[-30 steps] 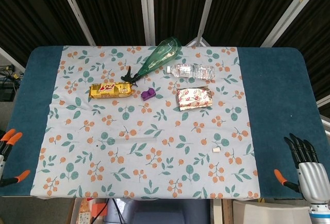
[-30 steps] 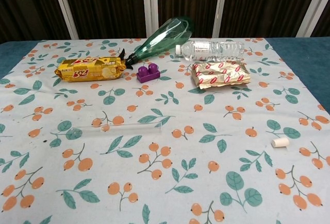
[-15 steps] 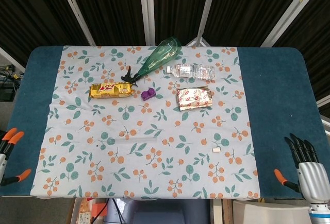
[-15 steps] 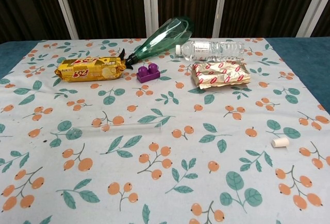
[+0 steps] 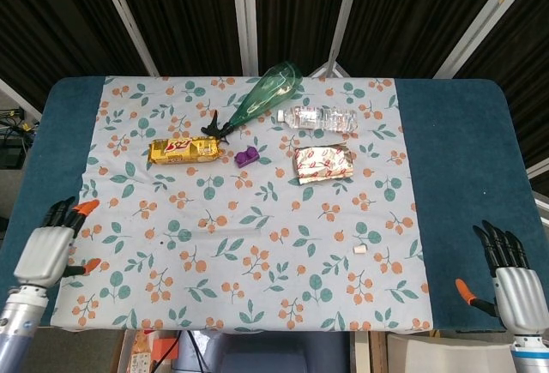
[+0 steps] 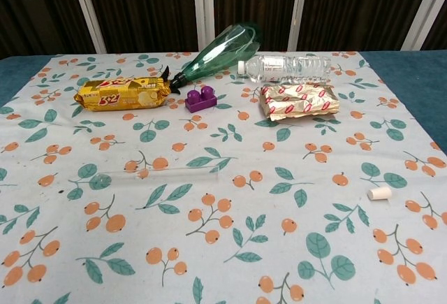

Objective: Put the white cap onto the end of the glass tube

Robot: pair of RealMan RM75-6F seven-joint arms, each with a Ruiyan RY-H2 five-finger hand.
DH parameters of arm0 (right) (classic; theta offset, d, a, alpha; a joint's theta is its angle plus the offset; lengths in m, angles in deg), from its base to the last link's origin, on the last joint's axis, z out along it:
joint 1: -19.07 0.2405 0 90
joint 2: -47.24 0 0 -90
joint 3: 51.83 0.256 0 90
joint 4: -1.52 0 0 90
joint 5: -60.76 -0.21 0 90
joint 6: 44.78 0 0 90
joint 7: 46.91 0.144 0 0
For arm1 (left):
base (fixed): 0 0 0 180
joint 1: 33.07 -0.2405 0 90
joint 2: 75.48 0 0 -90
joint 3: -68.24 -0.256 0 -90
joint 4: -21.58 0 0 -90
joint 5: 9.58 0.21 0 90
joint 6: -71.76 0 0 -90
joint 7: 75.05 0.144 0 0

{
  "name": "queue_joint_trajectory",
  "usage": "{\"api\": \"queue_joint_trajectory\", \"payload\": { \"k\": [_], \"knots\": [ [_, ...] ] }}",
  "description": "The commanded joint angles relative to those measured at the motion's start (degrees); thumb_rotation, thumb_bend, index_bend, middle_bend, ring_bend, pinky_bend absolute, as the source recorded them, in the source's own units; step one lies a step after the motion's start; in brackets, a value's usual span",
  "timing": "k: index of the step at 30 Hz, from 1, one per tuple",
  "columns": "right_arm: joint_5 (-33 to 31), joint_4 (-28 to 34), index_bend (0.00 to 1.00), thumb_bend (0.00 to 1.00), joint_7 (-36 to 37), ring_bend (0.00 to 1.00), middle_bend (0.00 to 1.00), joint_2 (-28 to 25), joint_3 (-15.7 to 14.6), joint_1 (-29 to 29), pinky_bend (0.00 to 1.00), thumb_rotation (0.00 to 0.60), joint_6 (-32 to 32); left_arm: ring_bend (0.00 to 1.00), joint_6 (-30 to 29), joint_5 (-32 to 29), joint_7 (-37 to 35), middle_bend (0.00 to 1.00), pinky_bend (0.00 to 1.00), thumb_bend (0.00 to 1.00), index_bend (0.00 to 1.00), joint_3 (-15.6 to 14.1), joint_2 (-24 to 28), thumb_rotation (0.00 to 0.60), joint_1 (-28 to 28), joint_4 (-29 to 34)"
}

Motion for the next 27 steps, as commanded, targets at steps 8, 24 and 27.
{"api": "queue_joint_trajectory", "payload": {
  "k": [8,24,27],
  "knots": [
    [-0.91,0.23,0.00,0.31,1.00,0.00,0.00,-0.19,0.05,-0.02,0.00,0.600,-0.64,0.00,6.28,-16.06,18.10,0.29,0.00,0.36,0.27,6.02,-17.13,0.600,11.07,0.39],
    [-1.42,0.23,0.00,0.31,2.31,0.00,0.00,-0.58,0.11,0.04,0.00,0.600,-1.12,0.00,2.92,-33.33,30.37,0.31,0.00,0.39,0.40,10.78,-34.15,0.600,20.62,-6.94],
    [-1.44,0.27,0.00,0.31,2.51,0.00,0.00,-0.62,0.11,0.06,0.00,0.600,-1.17,0.00,2.25,-35.13,31.38,0.31,0.00,0.40,0.42,11.37,-36.00,0.600,21.88,-8.18]
  ]
}}
